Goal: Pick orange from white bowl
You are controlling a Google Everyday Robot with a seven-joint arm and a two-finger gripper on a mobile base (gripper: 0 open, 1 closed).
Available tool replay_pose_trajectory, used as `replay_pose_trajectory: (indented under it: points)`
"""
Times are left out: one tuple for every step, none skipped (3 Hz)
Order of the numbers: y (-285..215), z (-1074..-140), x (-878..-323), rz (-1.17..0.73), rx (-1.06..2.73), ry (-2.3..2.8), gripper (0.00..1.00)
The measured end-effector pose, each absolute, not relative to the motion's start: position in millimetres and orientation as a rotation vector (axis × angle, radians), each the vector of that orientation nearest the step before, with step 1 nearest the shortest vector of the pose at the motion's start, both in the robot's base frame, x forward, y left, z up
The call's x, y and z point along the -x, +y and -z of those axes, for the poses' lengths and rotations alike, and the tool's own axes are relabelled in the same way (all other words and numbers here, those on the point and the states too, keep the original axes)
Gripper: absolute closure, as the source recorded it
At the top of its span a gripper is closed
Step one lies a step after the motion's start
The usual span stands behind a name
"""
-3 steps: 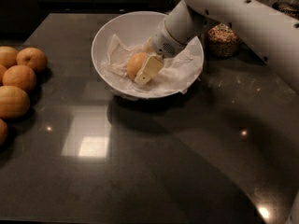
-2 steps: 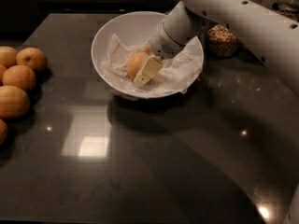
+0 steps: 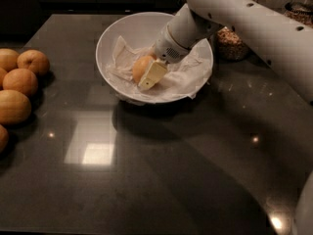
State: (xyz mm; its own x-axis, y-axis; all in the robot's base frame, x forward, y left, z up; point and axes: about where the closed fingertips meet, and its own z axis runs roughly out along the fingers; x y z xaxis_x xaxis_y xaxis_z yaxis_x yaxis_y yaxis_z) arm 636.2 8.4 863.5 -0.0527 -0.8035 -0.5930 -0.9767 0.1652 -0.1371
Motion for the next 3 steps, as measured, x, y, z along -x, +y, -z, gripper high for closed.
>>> replay_pose_trajectory:
  points:
    - [9.5,-862.5,-636.6,-0.413,1.682,1.900,0.51]
    - [9.5,-862.4,-636.5,-0.413,1.682,1.900,0.74]
    - [9.5,-862.5,-636.5,-0.413,1.682,1.900,0.97]
